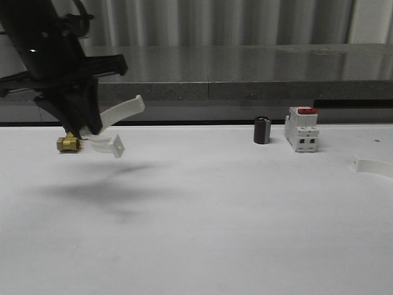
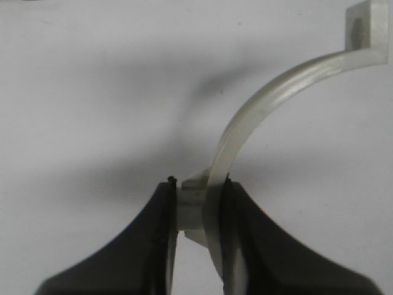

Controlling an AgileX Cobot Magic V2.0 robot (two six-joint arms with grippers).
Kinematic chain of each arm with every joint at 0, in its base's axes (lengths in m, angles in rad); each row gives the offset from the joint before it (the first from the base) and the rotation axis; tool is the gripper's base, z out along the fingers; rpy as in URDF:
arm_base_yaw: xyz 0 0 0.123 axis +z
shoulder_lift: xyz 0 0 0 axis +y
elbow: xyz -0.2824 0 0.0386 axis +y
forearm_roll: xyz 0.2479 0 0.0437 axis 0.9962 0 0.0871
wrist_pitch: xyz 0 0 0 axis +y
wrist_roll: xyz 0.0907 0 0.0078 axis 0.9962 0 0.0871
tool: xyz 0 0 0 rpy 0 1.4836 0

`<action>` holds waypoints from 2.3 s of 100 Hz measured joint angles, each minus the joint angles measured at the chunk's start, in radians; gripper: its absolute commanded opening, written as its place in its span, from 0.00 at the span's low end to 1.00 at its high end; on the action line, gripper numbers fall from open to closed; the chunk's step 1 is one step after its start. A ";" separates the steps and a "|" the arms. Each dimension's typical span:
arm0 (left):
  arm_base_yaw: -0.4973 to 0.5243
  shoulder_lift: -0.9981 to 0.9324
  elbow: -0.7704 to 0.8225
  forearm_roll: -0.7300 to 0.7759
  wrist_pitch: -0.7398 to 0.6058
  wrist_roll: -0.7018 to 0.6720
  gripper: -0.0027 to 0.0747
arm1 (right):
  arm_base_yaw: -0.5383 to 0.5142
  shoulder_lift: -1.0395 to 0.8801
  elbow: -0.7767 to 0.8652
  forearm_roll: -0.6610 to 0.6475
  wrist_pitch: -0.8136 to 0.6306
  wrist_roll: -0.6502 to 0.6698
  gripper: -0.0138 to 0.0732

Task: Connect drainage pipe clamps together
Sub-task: 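Carry the clamp half toward the table center and lower it flat, then open the left gripper and raise it away from the clamp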

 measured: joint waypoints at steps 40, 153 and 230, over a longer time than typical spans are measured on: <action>-0.147 0.118 0.000 0.152 -0.058 -0.286 0.01 | 0.000 0.000 0.000 0.000 0.000 0.000 0.02; -0.206 0.229 -0.098 0.158 -0.053 -0.337 0.01 | 0.000 0.000 0.000 0.000 0.000 0.000 0.02; -0.207 0.212 -0.141 0.162 -0.027 -0.248 0.93 | 0.000 0.000 0.000 0.000 0.000 0.000 0.02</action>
